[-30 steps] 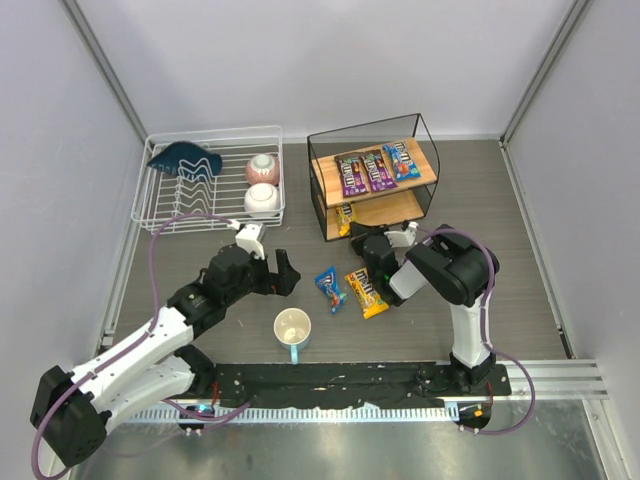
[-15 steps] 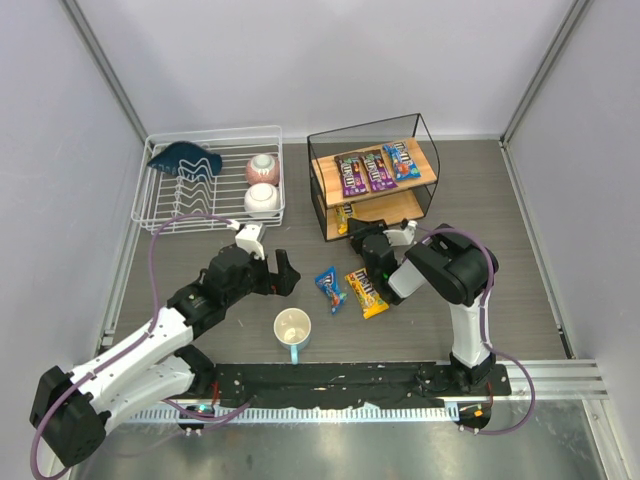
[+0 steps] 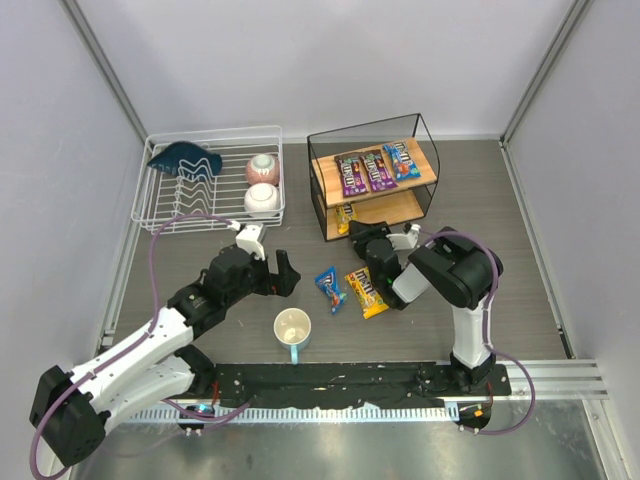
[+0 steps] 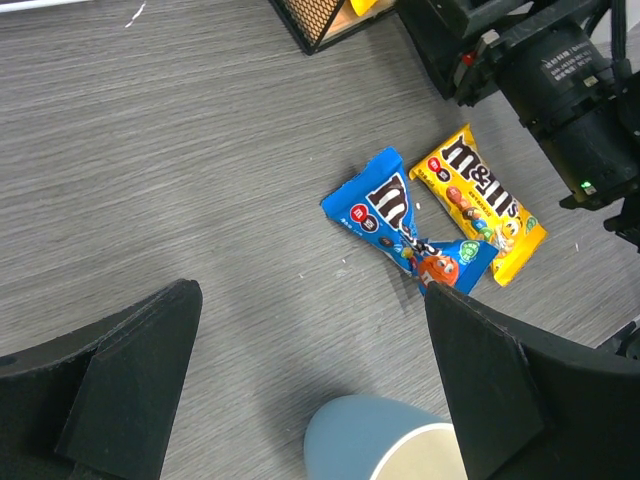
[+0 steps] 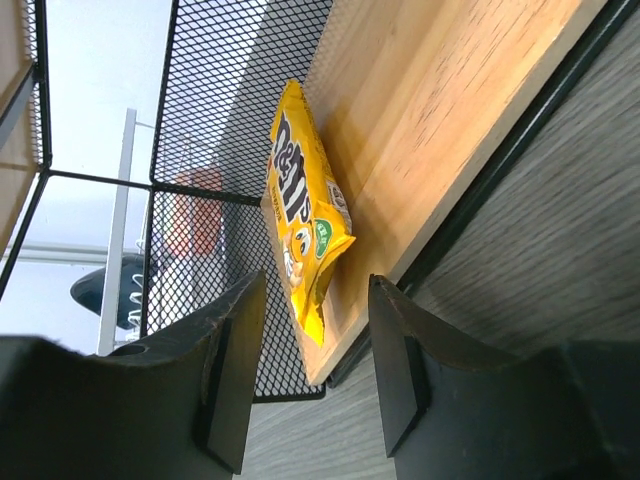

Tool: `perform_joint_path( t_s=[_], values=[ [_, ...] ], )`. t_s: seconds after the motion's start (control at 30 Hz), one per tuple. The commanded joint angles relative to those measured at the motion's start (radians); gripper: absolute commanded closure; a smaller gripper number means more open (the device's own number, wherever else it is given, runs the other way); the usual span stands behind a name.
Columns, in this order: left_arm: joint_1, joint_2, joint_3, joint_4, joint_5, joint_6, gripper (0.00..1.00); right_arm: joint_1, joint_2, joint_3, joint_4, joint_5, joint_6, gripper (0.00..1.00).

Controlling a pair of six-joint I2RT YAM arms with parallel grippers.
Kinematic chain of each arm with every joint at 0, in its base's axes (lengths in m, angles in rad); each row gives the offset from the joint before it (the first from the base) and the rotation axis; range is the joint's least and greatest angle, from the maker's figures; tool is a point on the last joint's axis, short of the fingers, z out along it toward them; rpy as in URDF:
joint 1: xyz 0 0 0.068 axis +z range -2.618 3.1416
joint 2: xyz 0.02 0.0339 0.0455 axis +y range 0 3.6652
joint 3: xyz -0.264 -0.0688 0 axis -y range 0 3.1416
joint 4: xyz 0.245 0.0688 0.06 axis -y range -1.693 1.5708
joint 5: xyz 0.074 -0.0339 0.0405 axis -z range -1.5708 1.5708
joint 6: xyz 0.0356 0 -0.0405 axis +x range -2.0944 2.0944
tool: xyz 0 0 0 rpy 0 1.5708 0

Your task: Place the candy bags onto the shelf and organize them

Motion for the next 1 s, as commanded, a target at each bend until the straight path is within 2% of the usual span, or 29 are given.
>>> perform_joint_path(
  t_s=[0.0,0.17,0.33,0.53,0.57,0.7,0.73,0.97],
  values=[
    [-0.006,-0.015,0.001,0.003,-0.019,0.007,0.00,0.006,-0.085,-0.049,0.049,0.042,-0.036,0.48],
    [-0.009,-0.013,0.006,0.000,-0.024,0.007,0.00,0.006,-0.170,-0.145,0.041,0.047,-0.046,0.48],
    [-0.009,-0.011,0.006,0.000,-0.024,0.005,0.00,0.006,-0.320,-0.266,-0.024,0.032,-0.042,0.47],
    [-0.011,-0.005,0.014,-0.014,-0.028,0.004,0.01,0.006,-0.582,-0.378,-0.348,0.010,-0.036,0.44],
    [-0.011,-0.008,0.014,-0.014,-0.030,0.004,0.00,0.006,-0.621,-0.395,-0.382,0.012,-0.034,0.41],
    [-0.012,-0.014,0.014,-0.017,-0.037,0.005,0.00,0.004,-0.829,-0.438,-0.653,0.024,-0.019,0.11],
    [-0.011,-0.016,0.014,-0.017,-0.039,0.005,0.00,0.004,-0.908,-0.443,-0.764,0.029,-0.008,0.00],
    [-0.012,-0.019,0.015,-0.021,-0.047,0.005,0.00,0.006,-1.304,-0.471,-1.100,0.044,-0.033,0.00]
  ],
)
